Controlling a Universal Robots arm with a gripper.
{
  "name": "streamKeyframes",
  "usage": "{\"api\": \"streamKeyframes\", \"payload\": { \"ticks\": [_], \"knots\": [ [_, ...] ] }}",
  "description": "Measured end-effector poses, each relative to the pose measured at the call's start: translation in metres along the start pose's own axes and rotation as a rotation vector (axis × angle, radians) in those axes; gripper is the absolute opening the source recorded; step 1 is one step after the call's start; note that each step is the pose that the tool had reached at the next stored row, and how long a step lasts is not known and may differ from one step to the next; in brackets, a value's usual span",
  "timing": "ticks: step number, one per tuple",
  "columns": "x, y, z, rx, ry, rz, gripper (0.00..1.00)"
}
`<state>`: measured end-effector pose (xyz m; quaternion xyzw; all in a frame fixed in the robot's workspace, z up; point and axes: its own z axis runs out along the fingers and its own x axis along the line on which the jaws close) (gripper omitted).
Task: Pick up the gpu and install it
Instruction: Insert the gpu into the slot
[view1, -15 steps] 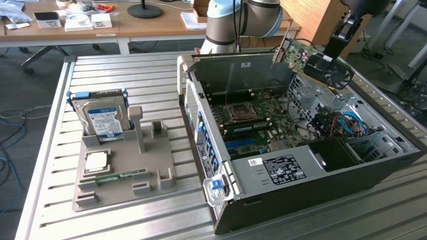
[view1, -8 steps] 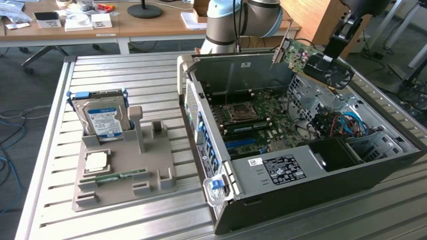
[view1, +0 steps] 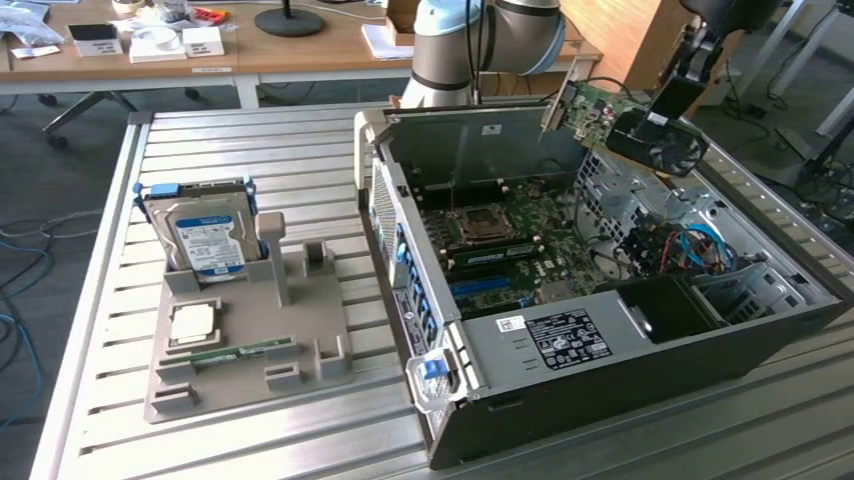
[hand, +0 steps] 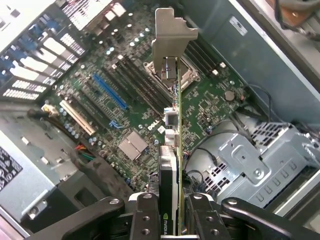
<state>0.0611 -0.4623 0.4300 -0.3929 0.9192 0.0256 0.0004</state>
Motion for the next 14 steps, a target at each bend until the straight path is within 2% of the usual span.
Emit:
{"api": "streamKeyframes", "payload": {
  "ticks": [14],
  "knots": [
    [0.0000, 0.0000, 0.0011, -0.0052, 0.0119, -0.253, 0.27]
  ]
}}
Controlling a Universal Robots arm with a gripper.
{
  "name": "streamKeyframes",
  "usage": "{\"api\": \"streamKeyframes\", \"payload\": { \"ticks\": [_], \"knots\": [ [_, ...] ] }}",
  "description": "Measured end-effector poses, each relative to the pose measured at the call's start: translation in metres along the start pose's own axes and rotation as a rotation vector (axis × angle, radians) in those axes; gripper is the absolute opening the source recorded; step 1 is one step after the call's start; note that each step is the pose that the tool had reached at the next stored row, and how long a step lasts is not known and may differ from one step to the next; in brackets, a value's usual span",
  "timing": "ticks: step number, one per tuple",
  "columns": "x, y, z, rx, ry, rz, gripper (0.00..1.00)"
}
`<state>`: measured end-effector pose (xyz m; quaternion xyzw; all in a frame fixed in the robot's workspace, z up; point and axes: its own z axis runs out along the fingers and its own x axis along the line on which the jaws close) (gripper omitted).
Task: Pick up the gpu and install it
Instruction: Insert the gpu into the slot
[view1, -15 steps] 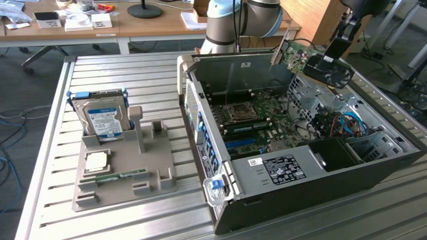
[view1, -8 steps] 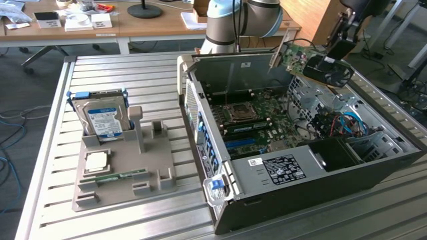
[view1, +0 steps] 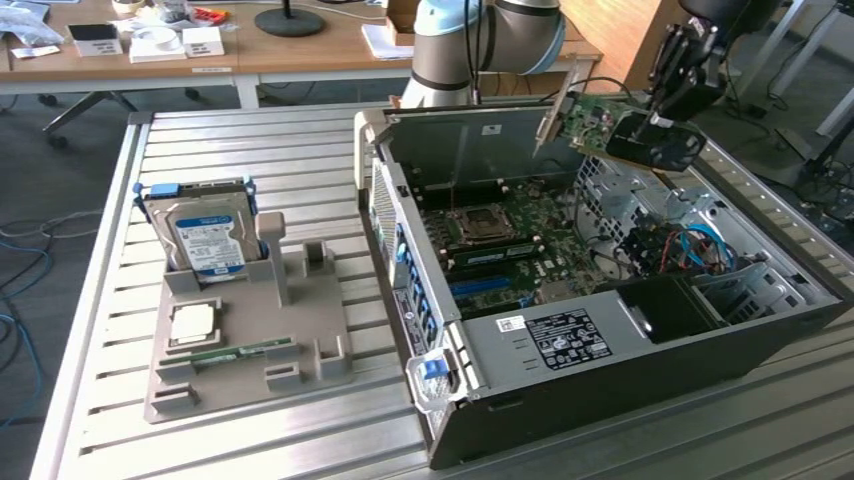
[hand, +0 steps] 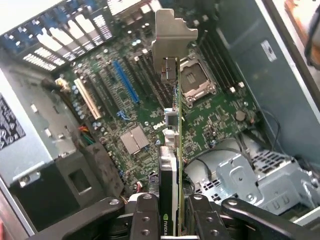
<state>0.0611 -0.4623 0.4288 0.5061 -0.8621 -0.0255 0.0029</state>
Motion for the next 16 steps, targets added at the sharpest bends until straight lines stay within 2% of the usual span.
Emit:
{"api": "streamKeyframes", "payload": {
  "ticks": [7, 16],
  "knots": [
    [0.0000, 0.0000, 0.0004, -0.0025, 0.0056, -0.118, 0.27],
    [0.0000, 0.0000, 0.0004, -0.0026, 0.0060, -0.127, 0.27]
  ]
}}
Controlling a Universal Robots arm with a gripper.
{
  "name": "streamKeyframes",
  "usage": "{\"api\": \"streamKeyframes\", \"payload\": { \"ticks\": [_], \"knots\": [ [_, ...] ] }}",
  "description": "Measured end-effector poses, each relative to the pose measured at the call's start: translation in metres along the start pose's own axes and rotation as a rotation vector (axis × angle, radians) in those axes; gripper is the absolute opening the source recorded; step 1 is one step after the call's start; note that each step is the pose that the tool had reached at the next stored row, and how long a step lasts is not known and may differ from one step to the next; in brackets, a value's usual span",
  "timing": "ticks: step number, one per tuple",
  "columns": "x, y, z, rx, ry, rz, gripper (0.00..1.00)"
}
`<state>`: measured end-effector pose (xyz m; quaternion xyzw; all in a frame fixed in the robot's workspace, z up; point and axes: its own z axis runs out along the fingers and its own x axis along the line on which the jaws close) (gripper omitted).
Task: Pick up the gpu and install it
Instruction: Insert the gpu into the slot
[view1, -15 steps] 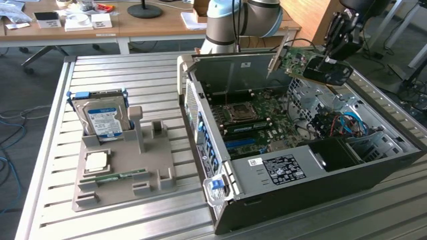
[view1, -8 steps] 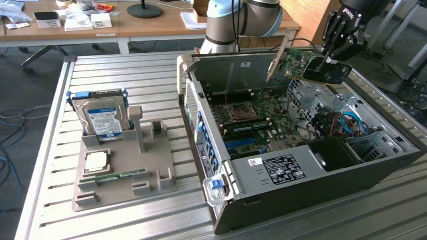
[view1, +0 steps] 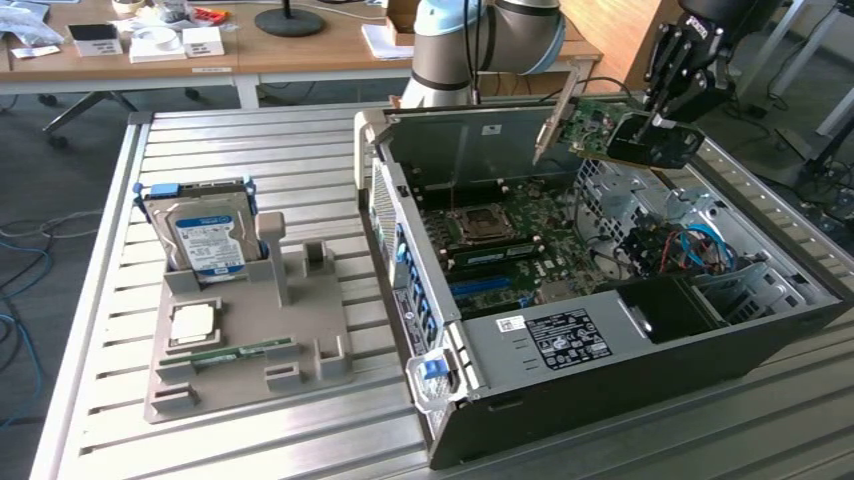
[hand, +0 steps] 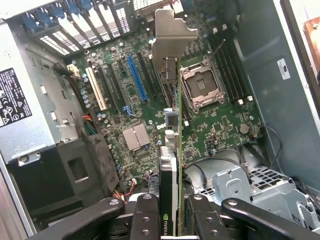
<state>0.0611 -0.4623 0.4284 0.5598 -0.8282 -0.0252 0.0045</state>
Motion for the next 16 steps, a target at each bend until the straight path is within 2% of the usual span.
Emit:
{"api": "streamKeyframes", "payload": {
  "ticks": [8, 16],
  "knots": [
    [0.0000, 0.0000, 0.0001, -0.0005, 0.0011, -0.023, 0.27],
    [0.0000, 0.0000, 0.0005, -0.0024, 0.0054, -0.114, 0.27]
  ]
}}
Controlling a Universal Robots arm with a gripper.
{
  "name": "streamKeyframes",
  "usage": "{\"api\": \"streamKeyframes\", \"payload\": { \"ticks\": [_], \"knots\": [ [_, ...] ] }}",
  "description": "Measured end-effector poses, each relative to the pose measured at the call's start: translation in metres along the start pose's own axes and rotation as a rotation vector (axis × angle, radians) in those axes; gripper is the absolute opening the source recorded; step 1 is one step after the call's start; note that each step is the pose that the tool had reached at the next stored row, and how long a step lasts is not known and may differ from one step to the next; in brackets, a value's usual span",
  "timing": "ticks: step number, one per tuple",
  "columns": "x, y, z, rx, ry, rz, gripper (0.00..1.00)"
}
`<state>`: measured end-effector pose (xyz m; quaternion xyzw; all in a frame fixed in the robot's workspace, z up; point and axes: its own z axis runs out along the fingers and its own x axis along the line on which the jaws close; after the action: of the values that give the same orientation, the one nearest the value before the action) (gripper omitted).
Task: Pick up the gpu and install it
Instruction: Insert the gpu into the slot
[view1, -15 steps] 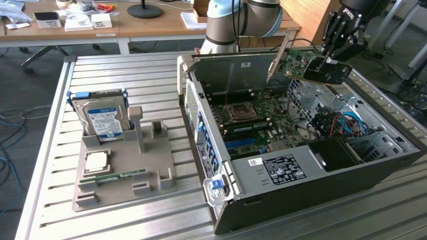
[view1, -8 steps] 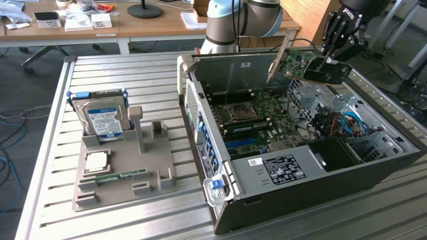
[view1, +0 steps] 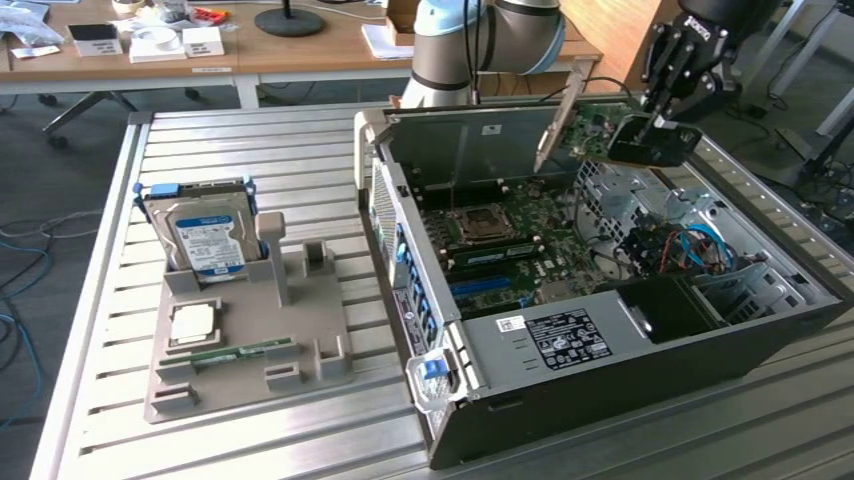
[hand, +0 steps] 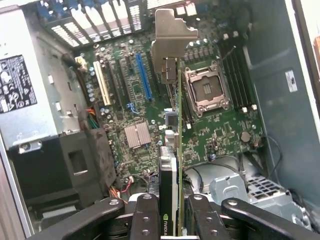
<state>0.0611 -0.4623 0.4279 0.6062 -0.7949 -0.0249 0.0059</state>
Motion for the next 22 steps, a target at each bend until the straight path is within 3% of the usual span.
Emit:
{"api": "streamKeyframes", "payload": {
  "ticks": [8, 18, 22],
  "knots": [
    [0.0000, 0.0000, 0.0006, -0.0028, 0.0063, -0.134, 0.27],
    [0.0000, 0.0000, 0.0006, -0.0029, 0.0066, -0.141, 0.27],
    [0.0000, 0.0000, 0.0010, 0.0045, 0.0054, -0.150, 0.27]
  ]
}}
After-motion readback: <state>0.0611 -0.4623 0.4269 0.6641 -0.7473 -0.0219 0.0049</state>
